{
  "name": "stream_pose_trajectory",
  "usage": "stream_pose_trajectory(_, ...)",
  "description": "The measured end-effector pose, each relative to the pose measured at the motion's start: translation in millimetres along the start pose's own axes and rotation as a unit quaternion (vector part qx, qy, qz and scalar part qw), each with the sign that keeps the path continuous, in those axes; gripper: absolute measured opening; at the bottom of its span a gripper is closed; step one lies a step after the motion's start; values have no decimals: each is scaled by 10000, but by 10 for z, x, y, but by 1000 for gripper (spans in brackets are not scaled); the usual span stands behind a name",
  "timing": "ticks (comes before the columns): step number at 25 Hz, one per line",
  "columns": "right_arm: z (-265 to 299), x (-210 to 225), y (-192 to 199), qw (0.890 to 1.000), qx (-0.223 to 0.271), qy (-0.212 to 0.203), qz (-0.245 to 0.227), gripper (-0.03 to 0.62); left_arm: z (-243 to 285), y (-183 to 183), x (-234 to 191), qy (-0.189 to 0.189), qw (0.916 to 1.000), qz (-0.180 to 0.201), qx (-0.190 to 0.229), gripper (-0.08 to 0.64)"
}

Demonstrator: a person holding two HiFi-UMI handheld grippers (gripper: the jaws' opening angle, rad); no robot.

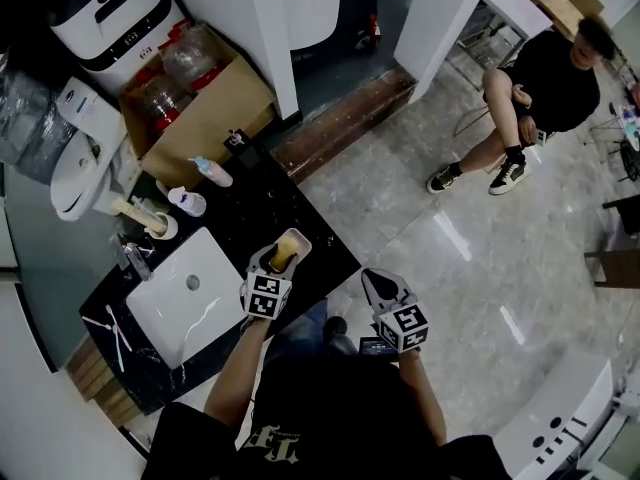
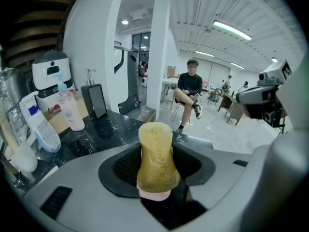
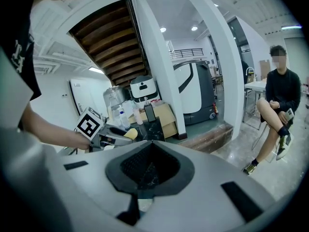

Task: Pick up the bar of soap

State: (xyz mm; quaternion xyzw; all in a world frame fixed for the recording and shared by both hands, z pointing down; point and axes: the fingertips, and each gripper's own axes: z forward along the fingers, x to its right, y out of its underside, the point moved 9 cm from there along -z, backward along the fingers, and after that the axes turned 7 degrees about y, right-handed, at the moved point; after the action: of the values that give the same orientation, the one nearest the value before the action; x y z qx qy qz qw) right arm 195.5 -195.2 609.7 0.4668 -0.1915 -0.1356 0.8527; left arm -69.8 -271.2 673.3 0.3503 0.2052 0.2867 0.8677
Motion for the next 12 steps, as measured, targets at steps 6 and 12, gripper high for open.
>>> stream_pose_trajectory(6,-121,-113,-70,9998,164,40,-105,8,-382,-66,100,53,9975,-73,701,212)
stream_pose_trajectory(12,-376,-197,-67,9993,330,124,-139,8,-797,-107,276,235,9881,-138,1516,212)
